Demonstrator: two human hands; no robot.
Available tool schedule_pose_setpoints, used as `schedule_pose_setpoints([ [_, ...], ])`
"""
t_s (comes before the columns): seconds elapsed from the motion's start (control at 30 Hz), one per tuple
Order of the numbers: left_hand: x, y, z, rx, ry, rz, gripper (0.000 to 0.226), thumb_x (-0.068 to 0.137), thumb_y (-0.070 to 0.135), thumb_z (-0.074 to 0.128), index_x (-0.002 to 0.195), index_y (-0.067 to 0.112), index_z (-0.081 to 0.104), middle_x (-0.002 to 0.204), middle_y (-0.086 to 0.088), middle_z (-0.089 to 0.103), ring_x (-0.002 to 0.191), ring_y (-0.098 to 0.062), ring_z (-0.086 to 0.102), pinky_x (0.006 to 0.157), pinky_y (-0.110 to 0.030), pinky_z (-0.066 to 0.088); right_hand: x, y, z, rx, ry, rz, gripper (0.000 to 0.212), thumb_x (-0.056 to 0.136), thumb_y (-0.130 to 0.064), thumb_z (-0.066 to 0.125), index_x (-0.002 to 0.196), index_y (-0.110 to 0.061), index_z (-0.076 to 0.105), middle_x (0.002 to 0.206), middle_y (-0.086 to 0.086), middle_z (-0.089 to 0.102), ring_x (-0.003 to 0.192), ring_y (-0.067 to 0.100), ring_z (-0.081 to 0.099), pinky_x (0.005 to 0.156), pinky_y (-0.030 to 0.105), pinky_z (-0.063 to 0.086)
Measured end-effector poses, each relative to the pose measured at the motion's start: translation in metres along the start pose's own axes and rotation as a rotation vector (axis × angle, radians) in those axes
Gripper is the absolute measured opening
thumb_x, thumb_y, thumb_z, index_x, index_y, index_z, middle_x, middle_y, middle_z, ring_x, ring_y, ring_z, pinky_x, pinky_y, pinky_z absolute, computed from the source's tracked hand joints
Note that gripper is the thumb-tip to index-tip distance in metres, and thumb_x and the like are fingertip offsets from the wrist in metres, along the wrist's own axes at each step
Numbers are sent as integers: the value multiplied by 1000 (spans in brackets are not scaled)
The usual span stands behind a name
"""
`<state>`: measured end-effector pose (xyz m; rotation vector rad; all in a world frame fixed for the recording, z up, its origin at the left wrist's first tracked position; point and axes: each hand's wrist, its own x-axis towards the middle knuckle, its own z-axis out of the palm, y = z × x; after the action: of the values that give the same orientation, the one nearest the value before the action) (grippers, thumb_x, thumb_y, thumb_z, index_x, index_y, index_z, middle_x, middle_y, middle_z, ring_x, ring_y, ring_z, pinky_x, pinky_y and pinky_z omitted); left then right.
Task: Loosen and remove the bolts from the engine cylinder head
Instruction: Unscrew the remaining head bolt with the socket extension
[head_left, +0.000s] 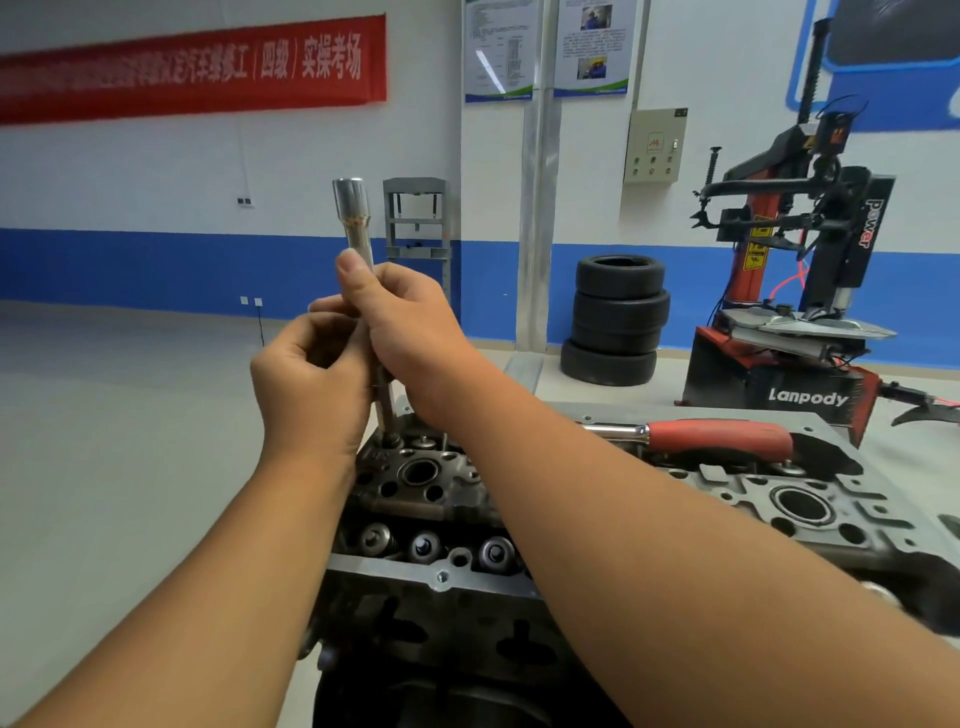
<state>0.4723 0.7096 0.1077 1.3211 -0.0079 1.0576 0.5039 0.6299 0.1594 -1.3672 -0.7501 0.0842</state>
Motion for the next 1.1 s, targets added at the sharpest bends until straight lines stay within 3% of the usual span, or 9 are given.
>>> schedule_pose_setpoints([
  [0.1, 0, 0, 3, -32, -67, -59, 19, 100, 33, 64, 95, 23, 79, 80, 3, 76, 73, -13, 73, 72, -44, 63, -1, -2, -2, -3, 17, -1, 43, 106, -47, 52, 90, -10, 68, 108, 13, 77, 83, 16, 68, 66, 33, 60],
  [0.2, 0, -3, 3, 20, -80, -56, 23, 105, 31, 59, 94, 24, 78, 75, 6, 74, 70, -11, 72, 72, -44, 62, -3, -3, -3, 19, 17, 22, 44, 106, -48, 52, 96, -9, 70, 101, 8, 76, 84, 14, 68, 60, 24, 56],
  [0.33, -1, -3, 1, 26, -30, 13, 9, 92, 32, 75, 85, 33, 80, 83, 2, 79, 80, -19, 79, 76, -46, 65, -2, 1, -3, 31, 12, 12, 30, 100, -41, 66, 100, -11, 63, 103, 11, 78, 84, 17, 72, 68, 36, 59],
  [0.43, -2, 0, 1, -29, -27, -6, 7, 91, 32, 75, 86, 32, 81, 84, 1, 80, 81, -19, 79, 73, -43, 65, -1, 1, -2, 17, 0, -4, 30, 105, -38, 59, 95, -10, 63, 97, 10, 76, 82, 19, 71, 73, 44, 62],
  [0.53, -2, 0, 4, -53, -55, -38, 19, 102, 29, 62, 97, 24, 80, 80, 6, 77, 75, -10, 75, 63, -32, 62, -2, -2, -4, 53, 2, 13, 39, 109, -39, 49, 97, -7, 67, 96, 7, 73, 76, 14, 68, 58, 28, 58],
  [0.73, -1, -2, 1, 42, -15, 30, 6, 93, 27, 76, 88, 31, 76, 88, 0, 79, 84, -23, 78, 81, -54, 65, -3, 1, -3, 56, -6, 4, 30, 101, -37, 65, 105, -8, 60, 109, 15, 77, 82, 16, 72, 70, 31, 60],
  [0.83, -2, 0, 1, -2, 12, 12, 8, 90, 38, 76, 89, 31, 77, 90, -2, 79, 85, -24, 77, 80, -55, 65, -1, 2, 0, 48, -19, 6, 32, 106, -38, 57, 101, -7, 63, 109, 18, 77, 83, 19, 71, 72, 35, 61],
  [0.97, 0, 0, 3, -32, -43, -44, 24, 100, 41, 58, 94, 36, 81, 91, 3, 79, 89, -19, 77, 85, -53, 64, 1, 2, -1, 35, 2, 5, 40, 108, -42, 52, 98, -7, 70, 97, 10, 75, 74, 14, 69, 56, 24, 55],
  [1.1, -2, 0, 3, 7, -11, 18, 13, 94, 40, 74, 86, 30, 79, 88, 1, 79, 87, -24, 78, 83, -57, 64, 2, 4, -3, 51, 0, -6, 30, 99, -42, 68, 96, -12, 63, 100, 11, 79, 84, 19, 74, 71, 37, 61],
])
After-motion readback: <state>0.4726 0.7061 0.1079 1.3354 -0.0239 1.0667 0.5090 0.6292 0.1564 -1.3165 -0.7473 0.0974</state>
